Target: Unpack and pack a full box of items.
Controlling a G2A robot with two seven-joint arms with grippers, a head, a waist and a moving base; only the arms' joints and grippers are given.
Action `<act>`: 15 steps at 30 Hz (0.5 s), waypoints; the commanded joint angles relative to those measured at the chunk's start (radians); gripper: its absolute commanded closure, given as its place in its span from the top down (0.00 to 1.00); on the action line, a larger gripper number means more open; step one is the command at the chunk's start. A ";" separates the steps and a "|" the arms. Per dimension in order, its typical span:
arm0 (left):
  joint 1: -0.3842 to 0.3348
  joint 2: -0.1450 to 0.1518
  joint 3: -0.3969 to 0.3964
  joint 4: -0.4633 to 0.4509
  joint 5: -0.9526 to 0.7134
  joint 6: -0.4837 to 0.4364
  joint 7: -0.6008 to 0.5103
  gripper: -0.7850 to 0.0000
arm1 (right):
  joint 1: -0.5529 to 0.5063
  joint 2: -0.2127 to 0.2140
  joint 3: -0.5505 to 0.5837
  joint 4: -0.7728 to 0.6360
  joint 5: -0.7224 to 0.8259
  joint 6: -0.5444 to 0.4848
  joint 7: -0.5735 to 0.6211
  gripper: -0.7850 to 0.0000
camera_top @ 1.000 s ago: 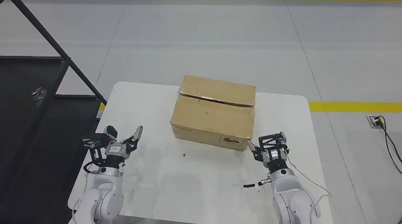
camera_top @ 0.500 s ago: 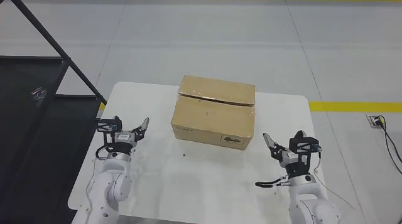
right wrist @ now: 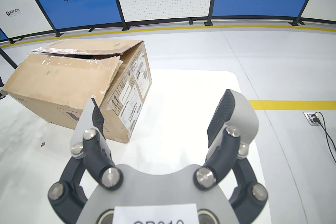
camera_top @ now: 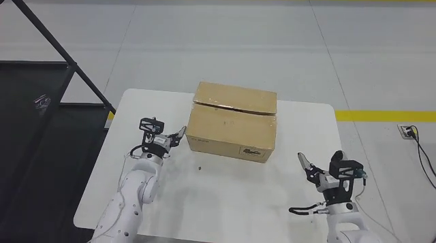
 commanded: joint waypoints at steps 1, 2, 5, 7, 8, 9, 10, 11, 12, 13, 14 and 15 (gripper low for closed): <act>0.004 -0.001 0.008 0.001 0.008 -0.014 0.012 1.00 | -0.004 0.000 0.003 -0.001 0.003 -0.001 -0.001 1.00; 0.007 -0.001 0.010 0.000 0.012 -0.018 0.015 1.00 | -0.006 0.000 0.004 -0.001 0.003 -0.001 -0.001 1.00; 0.018 -0.002 0.012 -0.011 0.022 -0.011 0.023 1.00 | -0.005 0.000 0.005 0.000 0.005 0.000 0.001 1.00; 0.029 -0.002 0.011 -0.023 0.024 -0.012 0.026 1.00 | -0.002 0.000 0.002 0.000 0.002 -0.001 0.004 1.00; 0.035 -0.001 0.010 -0.030 0.025 -0.013 0.028 1.00 | 0.000 0.000 0.000 0.000 0.000 -0.002 0.006 1.00; 0.041 -0.001 0.010 -0.038 0.028 -0.016 0.030 1.00 | 0.002 -0.001 -0.002 0.000 -0.001 -0.003 0.008 1.00; 0.048 0.000 0.009 -0.045 0.031 -0.020 0.032 1.00 | 0.004 -0.001 -0.003 0.000 -0.003 -0.003 0.010 1.00; 0.056 0.000 0.008 -0.053 0.035 -0.022 0.034 1.00 | 0.006 -0.001 -0.004 0.001 -0.005 -0.004 0.011 1.00; 0.063 0.001 0.007 -0.063 0.039 -0.027 0.035 1.00 | 0.007 -0.001 -0.005 0.001 -0.005 -0.003 0.012 1.00; 0.071 0.002 0.005 -0.072 0.042 -0.029 0.037 1.00 | 0.009 -0.001 -0.007 0.002 -0.006 -0.005 0.013 1.00; 0.079 0.003 0.003 -0.081 0.045 -0.033 0.038 1.00 | 0.011 -0.001 -0.007 0.002 -0.006 -0.005 0.014 1.00; 0.086 0.004 0.000 -0.089 0.048 -0.036 0.037 1.00 | 0.012 -0.001 -0.008 0.004 -0.006 -0.005 0.014 1.00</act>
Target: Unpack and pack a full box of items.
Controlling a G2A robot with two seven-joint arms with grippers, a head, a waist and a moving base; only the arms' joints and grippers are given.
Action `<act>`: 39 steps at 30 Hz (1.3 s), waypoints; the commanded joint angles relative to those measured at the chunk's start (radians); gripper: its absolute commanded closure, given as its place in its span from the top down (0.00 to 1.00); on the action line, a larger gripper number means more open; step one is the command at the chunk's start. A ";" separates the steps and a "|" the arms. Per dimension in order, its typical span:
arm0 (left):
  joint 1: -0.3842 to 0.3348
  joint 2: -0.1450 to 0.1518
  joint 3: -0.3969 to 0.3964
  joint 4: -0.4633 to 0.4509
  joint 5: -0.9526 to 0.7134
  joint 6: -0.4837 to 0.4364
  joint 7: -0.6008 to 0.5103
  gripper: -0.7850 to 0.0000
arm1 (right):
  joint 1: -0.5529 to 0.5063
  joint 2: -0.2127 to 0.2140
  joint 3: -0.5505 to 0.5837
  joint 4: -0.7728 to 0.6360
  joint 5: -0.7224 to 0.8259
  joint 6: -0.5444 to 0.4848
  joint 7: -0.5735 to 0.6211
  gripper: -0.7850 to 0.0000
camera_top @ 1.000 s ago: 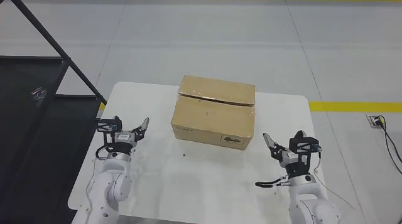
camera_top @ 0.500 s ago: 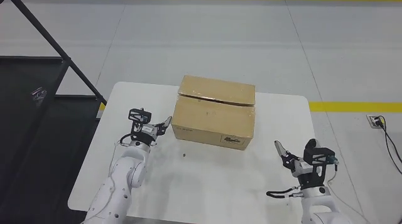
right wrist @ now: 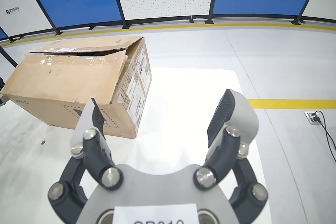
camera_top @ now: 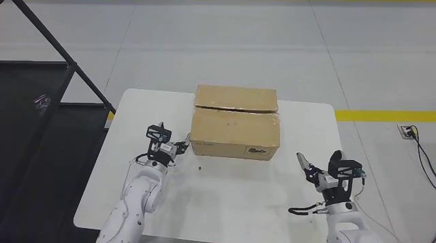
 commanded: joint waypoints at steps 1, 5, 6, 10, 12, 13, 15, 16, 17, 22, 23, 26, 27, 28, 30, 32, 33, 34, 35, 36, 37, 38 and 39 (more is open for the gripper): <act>0.016 0.002 -0.008 -0.019 0.006 -0.003 0.001 1.00 | 0.004 0.000 -0.002 0.002 0.001 -0.001 0.000 1.00; 0.039 0.006 -0.044 -0.039 -0.007 0.029 0.017 1.00 | 0.006 -0.001 -0.003 0.007 0.000 -0.003 -0.002 1.00; 0.044 0.007 -0.057 -0.040 -0.016 0.038 0.020 1.00 | 0.006 -0.001 -0.004 0.008 0.000 -0.003 -0.003 1.00; 0.046 0.013 -0.118 -0.024 -0.052 0.065 0.029 1.00 | 0.001 -0.001 -0.001 0.008 0.004 0.000 -0.009 1.00; 0.042 0.016 -0.153 -0.012 -0.079 0.088 0.021 1.00 | -0.003 0.000 0.001 0.003 -0.010 -0.005 -0.010 1.00; 0.042 0.016 -0.153 -0.012 -0.079 0.088 0.021 1.00 | -0.008 0.001 -0.001 -0.003 -0.021 -0.013 -0.007 1.00; 0.042 0.016 -0.153 -0.012 -0.079 0.088 0.021 1.00 | -0.013 0.002 0.000 -0.011 -0.039 -0.018 0.002 1.00; 0.042 0.016 -0.153 -0.012 -0.079 0.088 0.021 1.00 | -0.013 0.002 0.000 -0.011 -0.039 -0.018 0.002 1.00; 0.042 0.016 -0.153 -0.012 -0.079 0.088 0.021 1.00 | -0.013 0.002 0.000 -0.011 -0.039 -0.018 0.002 1.00; 0.042 0.016 -0.153 -0.012 -0.079 0.088 0.021 1.00 | -0.013 0.002 0.000 -0.011 -0.039 -0.018 0.002 1.00; 0.042 0.016 -0.153 -0.012 -0.079 0.088 0.021 1.00 | -0.013 0.002 0.000 -0.011 -0.039 -0.018 0.002 1.00; 0.042 0.016 -0.153 -0.012 -0.079 0.088 0.021 1.00 | -0.013 0.002 0.000 -0.011 -0.039 -0.018 0.002 1.00; 0.038 0.016 -0.154 -0.012 -0.069 0.096 0.020 1.00 | -0.013 0.002 0.000 -0.011 -0.039 -0.018 0.002 1.00; 0.030 0.016 -0.150 -0.008 -0.058 0.098 0.028 1.00 | -0.013 0.002 0.000 -0.011 -0.039 -0.018 0.002 1.00; -0.010 0.013 -0.143 0.042 -0.072 0.064 0.034 1.00 | -0.013 0.001 -0.001 -0.010 -0.027 -0.022 -0.002 1.00; -0.067 0.009 -0.121 0.119 -0.064 0.025 0.080 1.00 | -0.014 0.002 0.002 -0.007 -0.027 -0.028 -0.005 1.00; -0.098 0.007 -0.111 0.169 -0.045 0.030 0.095 1.00 | -0.017 0.002 0.004 -0.007 -0.028 -0.028 -0.008 1.00; -0.129 0.003 -0.093 0.208 -0.025 0.037 0.122 1.00 | -0.022 0.002 0.008 -0.008 -0.026 -0.027 -0.012 1.00; -0.155 -0.002 -0.072 0.250 -0.018 0.019 0.146 1.00 | -0.028 0.002 0.012 -0.009 -0.024 -0.025 -0.017 1.00; -0.186 -0.007 -0.059 0.294 -0.016 0.019 0.163 1.00 | -0.035 0.002 0.017 -0.010 -0.020 -0.023 -0.024 1.00; -0.214 -0.012 -0.038 0.333 0.015 0.036 0.188 1.00 | -0.043 0.002 0.022 -0.010 -0.015 -0.017 -0.030 1.00; -0.239 -0.018 -0.013 0.370 0.038 0.040 0.211 1.00 | -0.051 0.002 0.027 -0.011 -0.009 -0.014 -0.036 1.00; -0.264 -0.025 0.007 0.408 0.045 0.040 0.228 1.00 | -0.059 0.002 0.033 -0.012 -0.004 -0.013 -0.042 1.00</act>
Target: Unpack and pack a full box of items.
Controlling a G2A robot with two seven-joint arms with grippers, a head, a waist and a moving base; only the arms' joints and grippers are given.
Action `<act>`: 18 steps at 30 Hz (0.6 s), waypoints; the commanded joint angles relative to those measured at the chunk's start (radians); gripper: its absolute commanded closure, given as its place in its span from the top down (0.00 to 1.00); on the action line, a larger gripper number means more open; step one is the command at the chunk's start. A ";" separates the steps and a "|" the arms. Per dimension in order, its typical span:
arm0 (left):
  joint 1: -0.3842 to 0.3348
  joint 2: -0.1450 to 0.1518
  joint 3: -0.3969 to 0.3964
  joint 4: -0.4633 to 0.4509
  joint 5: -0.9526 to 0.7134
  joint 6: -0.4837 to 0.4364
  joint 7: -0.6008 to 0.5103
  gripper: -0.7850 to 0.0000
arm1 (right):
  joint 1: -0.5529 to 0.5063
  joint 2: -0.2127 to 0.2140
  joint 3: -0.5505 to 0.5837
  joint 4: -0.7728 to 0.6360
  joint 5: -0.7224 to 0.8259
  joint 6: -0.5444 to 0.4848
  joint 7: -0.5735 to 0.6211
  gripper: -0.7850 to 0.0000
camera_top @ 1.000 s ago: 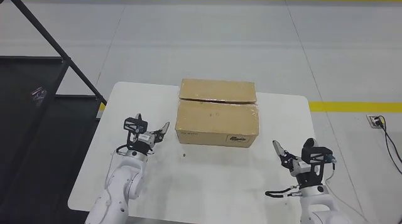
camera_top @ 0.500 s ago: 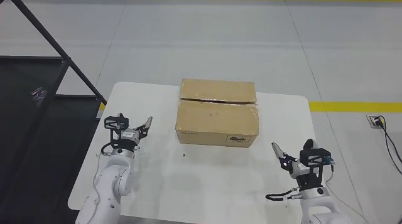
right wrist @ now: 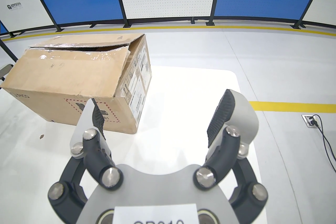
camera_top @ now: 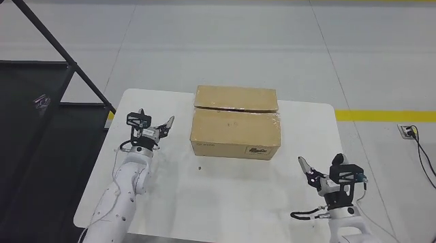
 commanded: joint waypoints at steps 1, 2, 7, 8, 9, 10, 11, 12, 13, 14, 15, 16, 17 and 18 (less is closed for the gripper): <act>-0.058 -0.016 0.048 0.090 0.029 0.016 0.041 1.00 | -0.017 0.000 0.012 -0.002 0.012 0.005 -0.013 1.00; -0.081 -0.023 0.068 0.123 0.037 0.018 0.053 1.00 | -0.025 0.000 0.018 -0.003 0.019 0.007 -0.019 1.00; -0.186 -0.067 0.155 0.277 0.055 0.046 0.078 1.00 | -0.062 -0.001 0.043 -0.006 0.044 0.015 -0.047 1.00; -0.204 -0.076 0.170 0.306 0.054 0.044 0.081 1.00 | -0.069 -0.001 0.047 -0.007 0.047 0.017 -0.051 1.00; -0.222 -0.084 0.181 0.334 0.052 0.050 0.083 1.00 | -0.075 -0.001 0.051 -0.009 0.050 0.018 -0.055 1.00; -0.238 -0.093 0.194 0.361 0.053 0.054 0.084 1.00 | -0.081 -0.001 0.055 -0.010 0.053 0.020 -0.059 1.00; -0.254 -0.101 0.206 0.386 0.057 0.056 0.083 1.00 | -0.088 -0.002 0.059 -0.011 0.056 0.022 -0.062 1.00; -0.267 -0.108 0.215 0.411 0.058 0.057 0.083 1.00 | -0.093 -0.002 0.063 -0.013 0.060 0.023 -0.065 1.00; -0.280 -0.115 0.224 0.433 0.056 0.053 0.083 1.00 | -0.098 -0.002 0.066 -0.014 0.064 0.025 -0.068 1.00; -0.292 -0.121 0.231 0.454 0.058 0.058 0.084 1.00 | -0.102 -0.002 0.069 -0.014 0.066 0.026 -0.070 1.00; -0.302 -0.127 0.238 0.473 0.062 0.069 0.087 1.00 | -0.105 -0.002 0.071 -0.015 0.069 0.028 -0.072 1.00; -0.310 -0.133 0.244 0.489 0.064 0.077 0.090 1.00 | -0.108 -0.003 0.073 -0.015 0.069 0.028 -0.072 1.00; -0.319 -0.138 0.249 0.505 0.064 0.085 0.093 1.00 | -0.110 -0.003 0.074 -0.015 0.071 0.028 -0.073 1.00; -0.327 -0.144 0.253 0.518 0.065 0.099 0.095 1.00 | -0.111 -0.003 0.076 -0.015 0.071 0.030 -0.072 1.00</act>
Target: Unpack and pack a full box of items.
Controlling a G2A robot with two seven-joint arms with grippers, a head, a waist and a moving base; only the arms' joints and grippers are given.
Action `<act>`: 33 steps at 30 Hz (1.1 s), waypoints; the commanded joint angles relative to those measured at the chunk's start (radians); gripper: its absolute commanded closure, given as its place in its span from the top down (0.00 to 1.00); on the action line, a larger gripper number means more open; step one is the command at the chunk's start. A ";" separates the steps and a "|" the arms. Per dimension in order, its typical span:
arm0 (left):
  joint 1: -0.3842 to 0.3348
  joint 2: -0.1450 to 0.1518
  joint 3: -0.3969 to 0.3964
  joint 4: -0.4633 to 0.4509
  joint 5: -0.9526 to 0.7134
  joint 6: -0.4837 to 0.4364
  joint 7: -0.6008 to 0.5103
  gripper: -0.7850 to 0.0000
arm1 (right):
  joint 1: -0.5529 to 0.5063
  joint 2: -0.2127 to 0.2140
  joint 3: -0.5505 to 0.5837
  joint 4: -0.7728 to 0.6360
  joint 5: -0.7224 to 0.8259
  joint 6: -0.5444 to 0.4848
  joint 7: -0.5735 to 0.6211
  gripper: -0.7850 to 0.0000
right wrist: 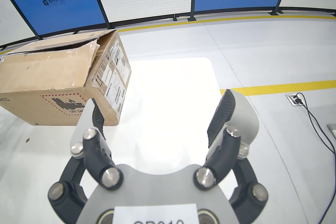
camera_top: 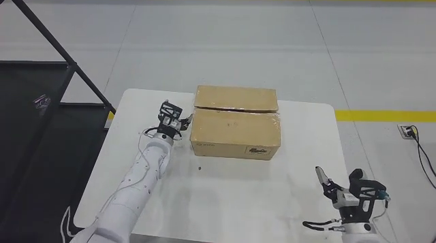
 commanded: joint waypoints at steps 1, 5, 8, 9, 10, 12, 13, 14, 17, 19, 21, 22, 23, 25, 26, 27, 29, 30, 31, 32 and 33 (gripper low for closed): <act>-0.016 -0.011 0.010 0.030 0.003 0.026 0.006 1.00 | -0.002 0.000 0.002 -0.001 0.002 0.002 0.001 1.00; -0.041 -0.031 0.021 0.066 -0.007 0.049 0.016 1.00 | -0.003 -0.001 0.004 -0.008 -0.004 0.005 0.006 1.00; -0.056 -0.043 0.022 0.085 -0.022 0.071 0.027 1.00 | -0.002 -0.001 0.005 -0.014 -0.012 0.010 0.013 1.00; -0.060 -0.046 0.021 0.091 -0.029 0.081 0.031 1.00 | -0.002 -0.001 0.006 -0.016 -0.013 0.011 0.015 1.00; -0.063 -0.050 0.020 0.095 -0.037 0.085 0.037 1.00 | -0.003 -0.001 0.006 -0.018 -0.014 0.013 0.016 1.00; -0.070 -0.056 0.015 0.105 -0.055 0.096 0.050 1.00 | -0.004 -0.001 0.009 -0.023 -0.017 0.013 0.019 1.00; -0.073 -0.058 0.012 0.109 -0.064 0.100 0.059 1.00 | -0.006 -0.001 0.010 -0.025 -0.017 0.012 0.020 1.00; -0.075 -0.060 0.009 0.112 -0.073 0.106 0.070 1.00 | -0.007 -0.001 0.011 -0.026 -0.017 0.012 0.020 1.00; -0.079 -0.064 -0.004 0.119 -0.102 0.122 0.109 1.00 | -0.009 -0.002 0.015 -0.026 -0.016 0.013 0.022 1.00; -0.080 -0.065 -0.014 0.123 -0.123 0.140 0.138 1.00 | -0.008 -0.002 0.016 -0.025 -0.016 0.012 0.022 1.00; -0.079 -0.064 -0.026 0.126 -0.145 0.151 0.168 1.00 | -0.004 -0.002 0.016 -0.021 -0.014 0.009 0.023 1.00; -0.078 -0.064 -0.031 0.128 -0.153 0.157 0.182 1.00 | -0.002 -0.002 0.015 -0.020 -0.014 0.008 0.024 1.00; -0.077 -0.063 -0.038 0.128 -0.164 0.161 0.198 1.00 | 0.000 -0.002 0.014 -0.019 -0.014 0.007 0.025 1.00; -0.075 -0.060 -0.051 0.129 -0.185 0.166 0.227 1.00 | 0.004 -0.002 0.012 -0.020 -0.016 0.007 0.028 1.00; -0.074 -0.058 -0.057 0.130 -0.192 0.168 0.239 1.00 | 0.006 -0.003 0.011 -0.020 -0.016 0.006 0.029 1.00; -0.073 -0.056 -0.063 0.130 -0.199 0.169 0.250 1.00 | 0.008 -0.003 0.010 -0.021 -0.017 0.005 0.030 1.00; -0.072 -0.051 -0.071 0.131 -0.206 0.173 0.269 1.00 | 0.013 -0.003 0.008 -0.020 -0.019 0.004 0.033 1.00; -0.071 -0.049 -0.075 0.131 -0.208 0.177 0.278 1.00 | 0.016 -0.003 0.007 -0.020 -0.021 0.003 0.034 1.00; -0.070 -0.046 -0.079 0.131 -0.211 0.179 0.285 1.00 | 0.019 -0.003 0.006 -0.020 -0.022 0.001 0.036 1.00; -0.069 -0.043 -0.083 0.130 -0.213 0.180 0.293 1.00 | 0.022 -0.003 0.005 -0.019 -0.023 0.000 0.038 1.00; -0.066 -0.041 -0.087 0.129 -0.215 0.182 0.302 1.00 | 0.024 -0.003 0.004 -0.019 -0.026 -0.001 0.040 1.00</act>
